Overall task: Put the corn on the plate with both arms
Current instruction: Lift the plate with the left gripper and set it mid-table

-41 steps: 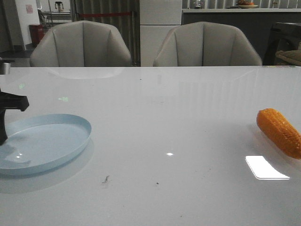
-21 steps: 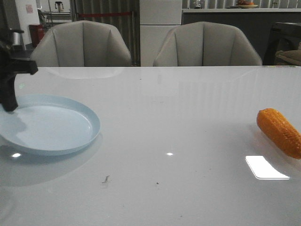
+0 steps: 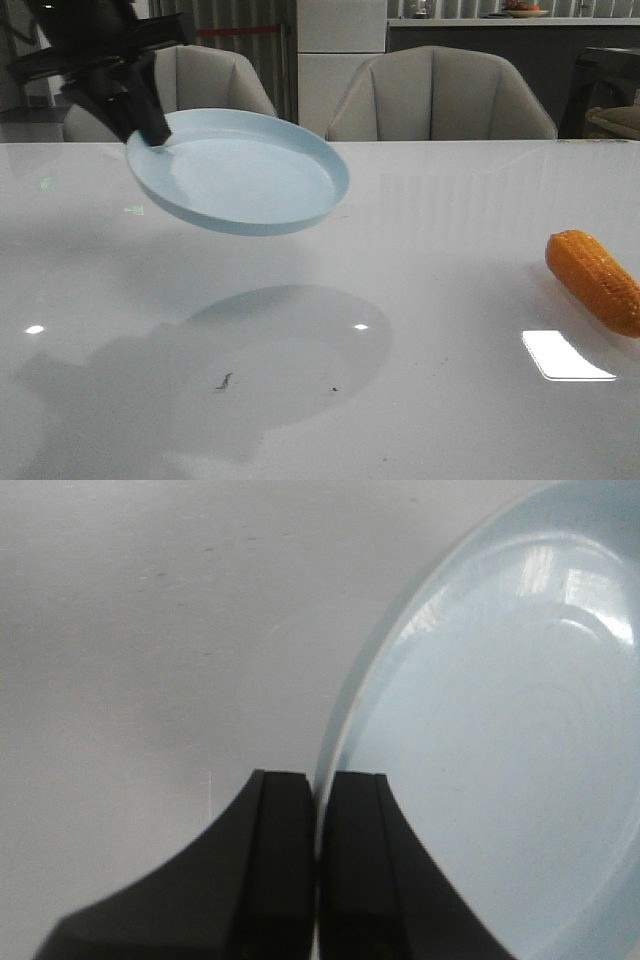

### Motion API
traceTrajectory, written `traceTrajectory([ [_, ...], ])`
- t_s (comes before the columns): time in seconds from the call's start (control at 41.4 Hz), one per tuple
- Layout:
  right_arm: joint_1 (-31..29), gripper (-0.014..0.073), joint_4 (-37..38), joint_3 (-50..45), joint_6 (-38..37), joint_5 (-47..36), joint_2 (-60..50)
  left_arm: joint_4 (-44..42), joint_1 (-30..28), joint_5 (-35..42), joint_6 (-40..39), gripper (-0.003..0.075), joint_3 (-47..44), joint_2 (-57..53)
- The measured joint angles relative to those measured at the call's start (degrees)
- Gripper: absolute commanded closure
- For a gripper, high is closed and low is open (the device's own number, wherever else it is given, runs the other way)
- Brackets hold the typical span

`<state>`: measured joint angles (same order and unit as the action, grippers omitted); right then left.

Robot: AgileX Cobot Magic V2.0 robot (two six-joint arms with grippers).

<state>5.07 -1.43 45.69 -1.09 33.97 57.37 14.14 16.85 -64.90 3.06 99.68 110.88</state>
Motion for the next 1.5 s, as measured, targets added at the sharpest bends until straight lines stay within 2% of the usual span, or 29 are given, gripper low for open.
traceTrajectory([
  [0.169, 0.00, 0.0146, 0.00, 0.00, 0.00, 0.00, 0.00, 0.64, 4.98, 0.00, 0.00, 0.0623, 0.20, 1.61],
  [0.362, 0.00, 0.0146, 0.00, 0.00, 0.00, 0.00, 0.00, 0.71, 7.65, 0.10, 0.00, 0.0623, 0.20, 5.50],
  [0.893, 0.00, 0.0146, 0.00, 0.00, 0.00, 0.00, 0.00, 0.71, 8.18, 1.00, 0.02, 0.0614, 0.48, 13.44],
  [0.966, 0.00, 0.0146, 0.00, 0.00, 0.00, 0.00, 0.00, 0.71, 8.18, 1.10, 0.75, 0.0570, 0.48, 13.59],
  [1.038, 0.00, 0.0146, 0.00, 0.00, 0.00, 0.00, 0.00, 0.71, 8.18, 1.10, 1.37, 0.0477, 0.48, 13.59],
  [1.159, 0.00, 0.0146, 0.00, 0.00, 0.00, 0.00, 0.00, 0.32, 8.18, 0.63, 3.27, 0.0253, 0.61, 13.59],
  [1.231, 0.00, 0.0146, 0.00, 0.00, 0.00, 0.00, 0.00, 0.00, 8.18, 0.54, 3.71, 0.0166, 0.61, 13.59],
  [1.279, 0.00, 0.0146, 0.00, 0.00, 0.00, 0.00, 0.00, -0.24, 8.18, 0.54, 3.86, 0.0149, 0.75, 13.59],
  [1.497, 0.00, 0.0146, 0.00, 0.00, -0.04, 0.00, 0.00, -4.06, 8.27, -1.43, 4.36, 0.0185, 4.42, 13.62],
])
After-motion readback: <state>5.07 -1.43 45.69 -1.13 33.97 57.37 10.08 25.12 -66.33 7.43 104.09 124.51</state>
